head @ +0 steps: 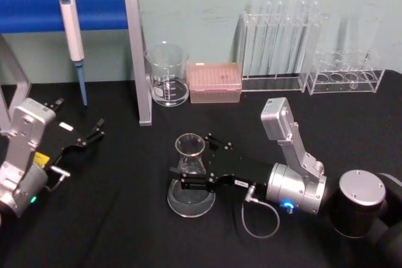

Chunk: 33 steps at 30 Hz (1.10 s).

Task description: Grasp the erlenmeyer flask with one hand, shake it three times, then place it back.

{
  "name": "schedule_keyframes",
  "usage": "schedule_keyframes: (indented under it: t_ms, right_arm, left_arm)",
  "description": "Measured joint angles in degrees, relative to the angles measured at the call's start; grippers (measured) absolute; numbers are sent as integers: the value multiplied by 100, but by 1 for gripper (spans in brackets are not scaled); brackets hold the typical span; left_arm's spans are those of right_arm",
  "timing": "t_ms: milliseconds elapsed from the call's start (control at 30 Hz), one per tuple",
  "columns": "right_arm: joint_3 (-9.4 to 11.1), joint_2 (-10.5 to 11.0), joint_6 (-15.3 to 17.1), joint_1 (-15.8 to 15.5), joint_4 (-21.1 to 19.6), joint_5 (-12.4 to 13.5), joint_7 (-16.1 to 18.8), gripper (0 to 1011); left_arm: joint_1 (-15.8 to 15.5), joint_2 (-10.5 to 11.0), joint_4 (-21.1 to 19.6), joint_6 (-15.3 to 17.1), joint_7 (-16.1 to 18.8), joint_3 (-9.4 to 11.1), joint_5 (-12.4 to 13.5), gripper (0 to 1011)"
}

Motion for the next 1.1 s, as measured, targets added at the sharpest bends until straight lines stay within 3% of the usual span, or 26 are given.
schedule_keyframes:
  t_ms: [733,1100]
  right_arm:
    - [3,0,-10,1,-6,8,2,1000]
    - [115,295,246,-202,-392,188,-39,1000]
  left_arm:
    - [0,0,0,0,0,0,0,1001]
    - [0,0,0,0,0,0,0,1001]
